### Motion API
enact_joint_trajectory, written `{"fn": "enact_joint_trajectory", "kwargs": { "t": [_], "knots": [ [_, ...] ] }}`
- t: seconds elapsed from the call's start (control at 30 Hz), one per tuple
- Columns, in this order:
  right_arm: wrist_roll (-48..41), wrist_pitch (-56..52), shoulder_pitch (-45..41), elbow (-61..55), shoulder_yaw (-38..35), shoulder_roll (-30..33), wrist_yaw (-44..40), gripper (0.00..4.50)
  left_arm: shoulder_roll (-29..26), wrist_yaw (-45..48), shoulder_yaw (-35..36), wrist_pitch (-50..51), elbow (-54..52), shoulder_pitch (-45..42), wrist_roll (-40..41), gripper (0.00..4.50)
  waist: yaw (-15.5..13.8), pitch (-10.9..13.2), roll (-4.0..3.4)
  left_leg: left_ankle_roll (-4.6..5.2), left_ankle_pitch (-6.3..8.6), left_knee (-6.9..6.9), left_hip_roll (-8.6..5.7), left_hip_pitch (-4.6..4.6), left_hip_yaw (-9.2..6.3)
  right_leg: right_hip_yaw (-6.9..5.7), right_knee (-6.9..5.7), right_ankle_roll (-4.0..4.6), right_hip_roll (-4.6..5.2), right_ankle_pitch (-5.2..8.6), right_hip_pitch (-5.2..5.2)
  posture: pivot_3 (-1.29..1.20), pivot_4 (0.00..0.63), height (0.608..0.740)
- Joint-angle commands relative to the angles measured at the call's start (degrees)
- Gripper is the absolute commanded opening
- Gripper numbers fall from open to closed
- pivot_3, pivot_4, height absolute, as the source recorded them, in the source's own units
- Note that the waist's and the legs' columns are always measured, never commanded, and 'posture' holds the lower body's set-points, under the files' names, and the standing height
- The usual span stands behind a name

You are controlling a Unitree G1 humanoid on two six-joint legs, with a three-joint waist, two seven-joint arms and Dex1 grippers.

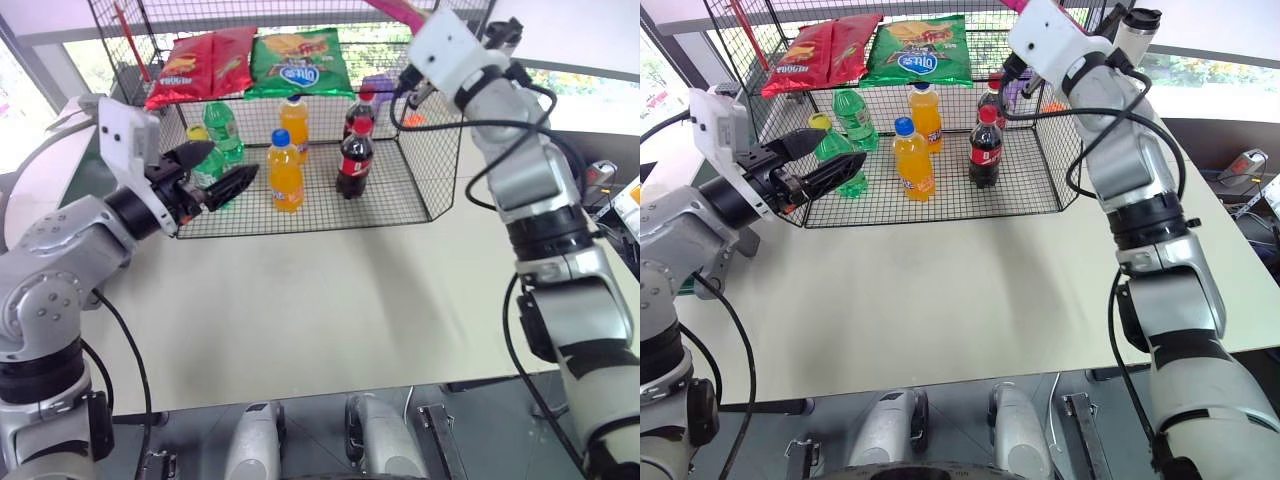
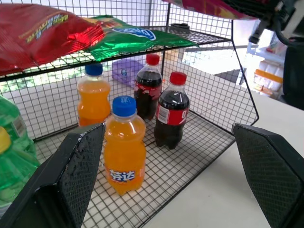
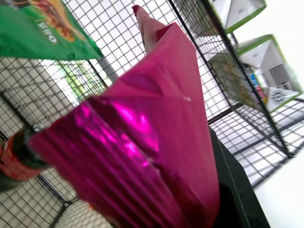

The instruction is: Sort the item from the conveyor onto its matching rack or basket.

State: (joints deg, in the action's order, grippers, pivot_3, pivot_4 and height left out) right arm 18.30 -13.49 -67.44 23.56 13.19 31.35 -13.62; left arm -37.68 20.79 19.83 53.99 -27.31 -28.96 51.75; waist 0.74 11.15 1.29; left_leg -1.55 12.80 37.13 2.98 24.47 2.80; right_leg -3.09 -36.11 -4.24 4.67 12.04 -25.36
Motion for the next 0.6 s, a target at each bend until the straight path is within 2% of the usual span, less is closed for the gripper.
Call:
{"fn": "enact_joint_trajectory", "kwargs": {
  "t": [0.03, 0.33, 0.47, 0.57, 0.6],
  "knots": [
    [1.2, -0.2, -3.8, 3.0, -1.0, -0.6, -0.2, 0.0, 0.4, -0.8, 0.9, -1.9, -2.7, 0.8, 0.4, 4.45, -0.2, 0.0, 0.0, 0.0, 0.0, 0.0, -0.01, 0.02, 0.0, 0.0, 0.01, 0.0, 0.01, 0.0, 0.0, 0.0, 0.15, 0.74],
    [1.4, 3.1, -9.0, 15.5, -0.1, -4.8, -1.4, 0.0, 0.8, -0.4, 2.6, -4.0, -8.3, 6.2, 4.2, 4.45, 0.1, 0.0, 0.0, 0.0, 0.0, 0.0, -0.01, 0.0, 0.0, 0.01, 0.01, 0.0, 0.01, 0.0, 0.01, 0.0, 0.15, 0.74],
    [0.7, 4.9, -10.8, 19.1, -0.7, -5.4, -1.9, 1.56, 1.1, -1.6, 2.1, -4.7, -9.0, 8.1, 4.4, 4.5, -0.1, 0.0, 0.0, 0.0, 0.0, 0.0, -0.01, 0.01, -0.02, 0.0, 0.01, 0.01, 0.01, 0.0, 0.01, 0.0, 0.15, 0.74],
    [-0.2, 5.1, -12.1, 20.6, -1.4, -5.8, -2.5, 3.1, 1.2, -2.2, 1.8, -5.0, -9.2, 8.6, 4.8, 4.5, 0.0, 0.0, 0.0, 0.0, 0.0, 0.0, -0.01, 0.01, -0.01, 0.0, 0.02, 0.01, 0.01, 0.0, 0.01, 0.0, 0.15, 0.74],
    [-0.4, 5.1, -12.3, 20.7, -1.5, -5.8, -2.6, 3.33, 1.2, -2.3, 1.7, -5.0, -9.3, 8.7, 4.9, 4.5, 0.1, 0.0, -0.01, 0.0, 0.0, 0.0, -0.01, 0.01, -0.01, 0.0, 0.02, 0.01, 0.01, 0.0, 0.01, 0.0, 0.15, 0.74]
  ]
}}
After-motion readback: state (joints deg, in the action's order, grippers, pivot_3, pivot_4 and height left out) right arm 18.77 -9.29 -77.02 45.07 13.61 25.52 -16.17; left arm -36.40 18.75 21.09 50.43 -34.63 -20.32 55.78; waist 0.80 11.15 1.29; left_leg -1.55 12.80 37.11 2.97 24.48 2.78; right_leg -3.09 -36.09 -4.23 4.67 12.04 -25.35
